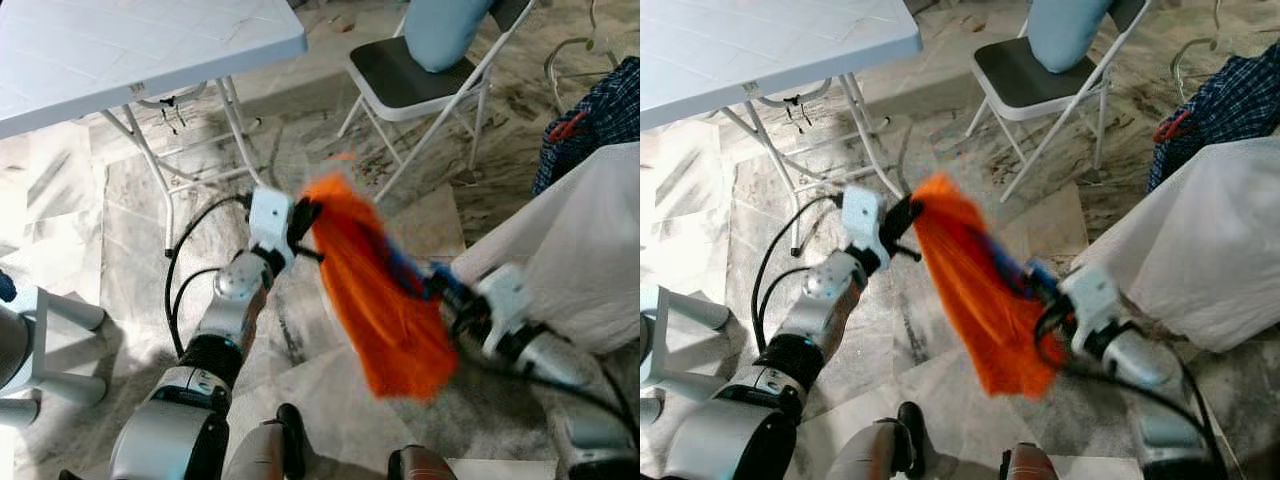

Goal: Hang hanger

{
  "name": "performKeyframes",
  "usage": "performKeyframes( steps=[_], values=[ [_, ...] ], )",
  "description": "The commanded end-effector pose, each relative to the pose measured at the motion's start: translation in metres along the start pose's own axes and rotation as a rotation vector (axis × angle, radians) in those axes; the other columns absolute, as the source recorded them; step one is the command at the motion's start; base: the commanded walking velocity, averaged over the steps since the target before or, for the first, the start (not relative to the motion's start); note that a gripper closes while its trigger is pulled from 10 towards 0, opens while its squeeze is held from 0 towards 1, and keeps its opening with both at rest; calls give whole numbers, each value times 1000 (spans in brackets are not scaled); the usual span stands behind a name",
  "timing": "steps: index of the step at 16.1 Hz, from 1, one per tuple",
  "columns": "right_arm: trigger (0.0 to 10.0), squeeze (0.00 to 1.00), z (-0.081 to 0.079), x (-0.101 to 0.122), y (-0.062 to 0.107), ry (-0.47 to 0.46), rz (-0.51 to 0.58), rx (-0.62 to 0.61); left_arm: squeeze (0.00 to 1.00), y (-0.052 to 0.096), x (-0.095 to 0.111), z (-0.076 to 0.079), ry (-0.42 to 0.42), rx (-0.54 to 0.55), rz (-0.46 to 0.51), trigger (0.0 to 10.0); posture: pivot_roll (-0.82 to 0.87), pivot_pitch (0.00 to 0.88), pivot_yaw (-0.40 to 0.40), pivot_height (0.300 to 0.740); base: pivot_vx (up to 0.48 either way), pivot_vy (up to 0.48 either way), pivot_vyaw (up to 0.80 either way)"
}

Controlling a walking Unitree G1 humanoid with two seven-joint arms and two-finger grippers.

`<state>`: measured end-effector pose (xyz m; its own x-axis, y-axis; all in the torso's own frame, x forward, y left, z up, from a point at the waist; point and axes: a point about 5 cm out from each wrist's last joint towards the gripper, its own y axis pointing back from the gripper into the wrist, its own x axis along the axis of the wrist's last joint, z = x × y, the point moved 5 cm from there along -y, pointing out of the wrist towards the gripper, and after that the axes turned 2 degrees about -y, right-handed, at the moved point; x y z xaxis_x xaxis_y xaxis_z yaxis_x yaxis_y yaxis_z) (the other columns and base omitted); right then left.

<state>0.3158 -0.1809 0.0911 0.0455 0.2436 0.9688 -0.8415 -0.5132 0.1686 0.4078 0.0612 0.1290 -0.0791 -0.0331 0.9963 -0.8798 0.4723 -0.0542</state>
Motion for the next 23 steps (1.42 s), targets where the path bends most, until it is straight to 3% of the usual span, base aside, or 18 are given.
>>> performKeyframes(
  steps=[1, 4, 6, 7, 10, 12, 15, 16, 17, 20, 23],
  values=[
    [0, 0, -1, 8, 1, 67, 13, 17, 0, 6, -11, -8, -36, 25, -35, 118, -165, 174, 73, 740, 0, 0, 0],
    [0, 0, -5, -9, 2, 179, -88, 28, 0, 27, -58, -6, -65, 49, -192, 471, -191, 163, 71, 740, 0, 0, 0],
    [0, 0, -10, -12, 5, 186, -97, 50, 0, 33, -70, -6, -61, 63, -234, 627, -200, 161, 65, 740, 0, 0, 0],
    [0, 0, -12, -14, 14, 184, -109, 74, 0, 40, -80, -12, -48, 106, -280, 667, -211, 160, 60, 740, 0, 0, 0],
    [0, 0, -10, -20, 41, 177, -155, 124, 0, 38, -74, -25, -36, 153, -269, 667, -229, 162, 57, 740, 0, 0, 0],
    [0, 0, -11, -31, 57, 233, -222, 171, 0, 28, -60, -25, -23, 148, -223, 980, -240, 165, 58, 740, 0, 0, 0],
    [0, 0, -14, -39, 62, 307, -275, 206, 0, 16, -44, -20, -4, 128, -170, 1647, -245, 168, 64, 740, 0, 0, 0],
    [0, 0, -12, -35, 56, 302, -252, 178, 0, 11, -37, -11, -6, 85, -140, 2863, -243, 170, 68, 740, 0, 0, 0],
    [0, 0, -13, -32, 52, 300, -234, 172, 0, 8, -36, -6, 4, 66, -135, 3373, -241, 170, 69, 740, 0, 0, 0],
    [0, 0, -21, -20, 38, 278, -154, 156, 0, 18, -58, -7, 42, 97, -231, 3804, -228, 169, 82, 740, 0, 0, 0],
    [0, 0, -16, -4, 38, 232, -96, 124, 0, 36, -83, -18, 37, 138, -343, 4078, -229, 169, 89, 740, 0, 0, 0]
  ],
)
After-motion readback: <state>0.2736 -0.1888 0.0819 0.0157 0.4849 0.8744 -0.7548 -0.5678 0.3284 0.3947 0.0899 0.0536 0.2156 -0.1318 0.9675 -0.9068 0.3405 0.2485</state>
